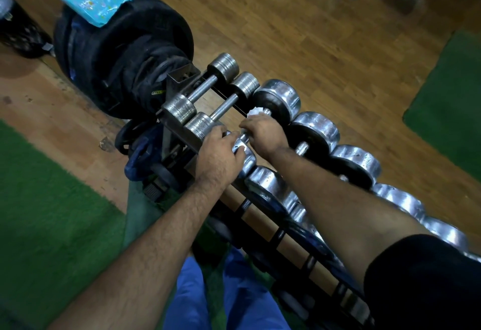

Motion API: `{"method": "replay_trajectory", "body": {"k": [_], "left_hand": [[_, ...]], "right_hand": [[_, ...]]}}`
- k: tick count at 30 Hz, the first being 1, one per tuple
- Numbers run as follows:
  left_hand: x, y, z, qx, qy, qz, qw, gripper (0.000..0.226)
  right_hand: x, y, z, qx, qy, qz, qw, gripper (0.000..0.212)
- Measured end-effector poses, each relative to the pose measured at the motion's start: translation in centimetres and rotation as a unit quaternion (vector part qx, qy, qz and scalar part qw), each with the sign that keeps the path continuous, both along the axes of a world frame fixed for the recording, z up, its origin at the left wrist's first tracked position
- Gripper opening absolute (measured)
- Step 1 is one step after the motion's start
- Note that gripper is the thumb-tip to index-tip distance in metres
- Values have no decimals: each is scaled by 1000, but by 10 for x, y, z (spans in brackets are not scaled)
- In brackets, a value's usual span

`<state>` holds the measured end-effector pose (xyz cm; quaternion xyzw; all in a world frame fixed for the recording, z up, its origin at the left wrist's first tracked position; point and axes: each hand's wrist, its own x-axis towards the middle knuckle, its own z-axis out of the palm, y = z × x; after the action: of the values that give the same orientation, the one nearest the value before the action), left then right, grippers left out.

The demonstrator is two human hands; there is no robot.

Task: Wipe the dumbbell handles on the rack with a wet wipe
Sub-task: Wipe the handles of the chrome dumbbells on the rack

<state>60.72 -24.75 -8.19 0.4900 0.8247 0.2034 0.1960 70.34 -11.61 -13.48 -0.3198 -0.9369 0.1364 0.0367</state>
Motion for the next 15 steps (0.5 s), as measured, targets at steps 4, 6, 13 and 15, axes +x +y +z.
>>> {"method": "replay_trajectory", "body": {"k": [4, 6, 13, 15], "left_hand": [[2, 0, 0, 7, -3, 8, 1000, 47], [3, 0, 0, 10, -3, 12, 1000, 46], [3, 1, -3, 14, -10, 20, 1000, 47], [4, 1, -3, 13, -9, 23, 1000, 47]], "right_hand": [[12, 23, 8, 34, -10, -35, 999, 28], [11, 21, 8, 46, -20, -42, 998, 29], [18, 18, 10, 1, 15, 31, 999, 32], [22, 29, 7, 7, 18, -3, 1000, 34]]}}
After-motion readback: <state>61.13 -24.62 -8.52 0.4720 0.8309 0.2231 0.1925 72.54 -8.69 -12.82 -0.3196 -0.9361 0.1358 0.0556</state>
